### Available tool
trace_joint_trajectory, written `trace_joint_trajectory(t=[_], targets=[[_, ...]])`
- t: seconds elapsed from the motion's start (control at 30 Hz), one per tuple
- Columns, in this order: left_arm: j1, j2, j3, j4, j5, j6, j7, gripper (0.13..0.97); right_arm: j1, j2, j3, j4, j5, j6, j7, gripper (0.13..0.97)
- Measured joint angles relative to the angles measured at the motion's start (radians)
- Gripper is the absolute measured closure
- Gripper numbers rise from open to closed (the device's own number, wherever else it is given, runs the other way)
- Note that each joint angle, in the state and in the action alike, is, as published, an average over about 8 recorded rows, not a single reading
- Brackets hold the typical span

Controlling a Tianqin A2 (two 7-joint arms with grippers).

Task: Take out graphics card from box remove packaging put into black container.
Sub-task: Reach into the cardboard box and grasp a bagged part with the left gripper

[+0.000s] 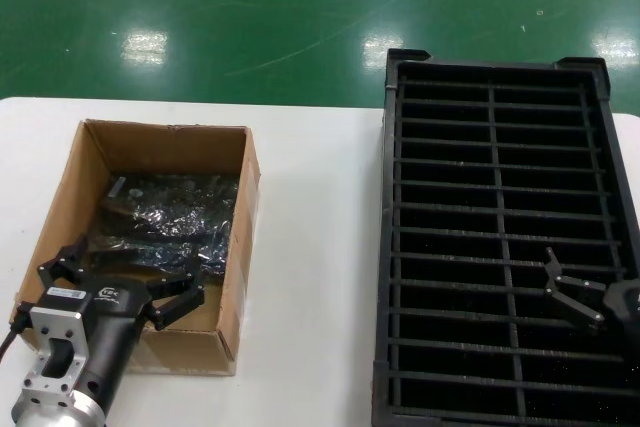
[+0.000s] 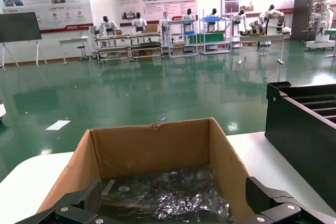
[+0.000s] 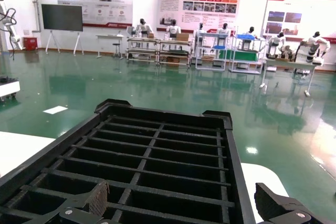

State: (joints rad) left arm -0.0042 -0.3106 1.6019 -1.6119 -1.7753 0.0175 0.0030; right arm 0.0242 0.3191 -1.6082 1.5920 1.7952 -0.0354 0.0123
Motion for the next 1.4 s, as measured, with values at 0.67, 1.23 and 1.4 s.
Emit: trace_joint_trajectory(t=[0.67, 1.23, 1.4], targets=[[-0.007, -0.105, 0.06, -0.021, -0.018, -0.022, -0.001, 0.132, 0.0, 0.0, 0.0, 0.0, 0.0, 0.0, 0.0, 0.129], [-0.485, -0.453, 0.326, 0.341, 0.369, 0.369, 0.154, 0.133, 0.0, 0.0, 0.0, 0.0, 0.0, 0.0, 0.0, 0.129], [-0.598, -0.451, 0.393, 0.428, 0.459, 0.501, 0.216, 0.14, 0.0, 0.0, 0.0, 0.0, 0.0, 0.0, 0.0, 0.129]])
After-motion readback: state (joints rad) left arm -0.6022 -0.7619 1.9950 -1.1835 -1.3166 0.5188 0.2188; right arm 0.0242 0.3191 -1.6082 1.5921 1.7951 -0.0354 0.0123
